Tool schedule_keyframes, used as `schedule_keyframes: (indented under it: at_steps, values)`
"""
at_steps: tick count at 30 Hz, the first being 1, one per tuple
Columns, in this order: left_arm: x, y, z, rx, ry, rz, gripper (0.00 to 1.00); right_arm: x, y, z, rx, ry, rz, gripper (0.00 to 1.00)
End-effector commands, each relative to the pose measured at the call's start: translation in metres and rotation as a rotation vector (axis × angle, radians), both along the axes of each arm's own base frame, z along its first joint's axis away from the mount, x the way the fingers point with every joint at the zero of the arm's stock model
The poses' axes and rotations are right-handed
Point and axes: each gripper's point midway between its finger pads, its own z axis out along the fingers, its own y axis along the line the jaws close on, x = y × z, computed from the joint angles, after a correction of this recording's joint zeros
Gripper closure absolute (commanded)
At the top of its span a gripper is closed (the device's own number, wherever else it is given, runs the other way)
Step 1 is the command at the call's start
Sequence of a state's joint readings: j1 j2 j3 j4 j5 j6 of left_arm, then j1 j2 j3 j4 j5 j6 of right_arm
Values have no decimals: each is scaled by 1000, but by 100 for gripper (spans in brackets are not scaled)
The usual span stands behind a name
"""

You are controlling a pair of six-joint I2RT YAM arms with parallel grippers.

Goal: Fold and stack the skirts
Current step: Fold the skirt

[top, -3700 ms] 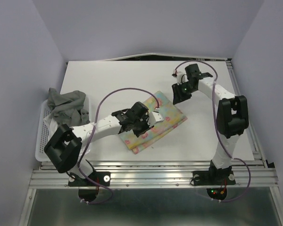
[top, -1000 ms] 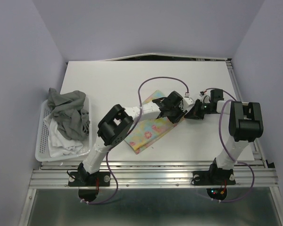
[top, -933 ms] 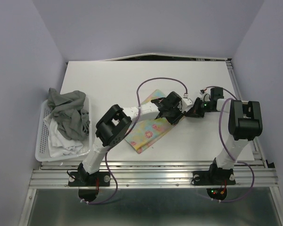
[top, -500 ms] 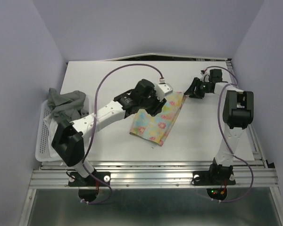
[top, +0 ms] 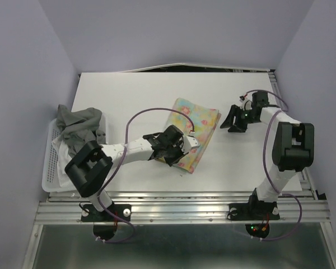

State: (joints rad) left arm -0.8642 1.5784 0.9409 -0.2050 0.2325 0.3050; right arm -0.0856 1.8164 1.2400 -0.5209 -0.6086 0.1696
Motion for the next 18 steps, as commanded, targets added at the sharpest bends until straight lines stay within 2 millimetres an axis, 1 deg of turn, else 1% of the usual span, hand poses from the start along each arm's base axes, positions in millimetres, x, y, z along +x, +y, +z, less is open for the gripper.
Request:
schedule_keyframes:
  at_steps: [1, 2, 3, 4, 5, 8, 10, 11, 12, 14, 16, 17, 18]
  values:
    - [3, -40, -4, -68, 2, -40, 81, -69, 35, -25, 159, 218, 49, 39]
    - [3, -45, -6, -76, 7, -44, 81, -79, 41, -28, 174, 235, 58, 39]
    - [2, -52, -11, -77, 23, -45, 82, -80, 44, -25, 197, 208, 63, 38]
    - [0, -57, -12, -82, 39, -55, 82, -91, 46, -32, 207, 236, 51, 38]
    - [-2, -62, -13, -91, 50, -57, 82, -92, 50, -32, 216, 221, 62, 38]
    - [-3, -77, -19, -100, 83, -68, 84, -109, 64, -40, 230, 252, 109, 38]
    - [-3, -87, -20, -110, 105, -60, 84, -112, 66, -43, 227, 259, 122, 38]
    - [-1, -89, -19, -113, 108, -54, 82, -114, 69, -45, 222, 272, 133, 38]
    - [1, -94, -17, -123, 111, -46, 77, -115, 69, -48, 217, 281, 130, 38]
    - [5, -99, -10, -138, 102, -40, 72, -115, 68, -52, 209, 289, 130, 37]
    - [8, -103, 1, -161, 86, -36, 66, -120, 70, -56, 209, 313, 136, 33]
    - [10, -105, 6, -174, 83, -32, 63, -122, 71, -57, 214, 319, 135, 22]
    - [11, -107, 11, -188, 77, -28, 61, -126, 73, -58, 209, 325, 141, 17]
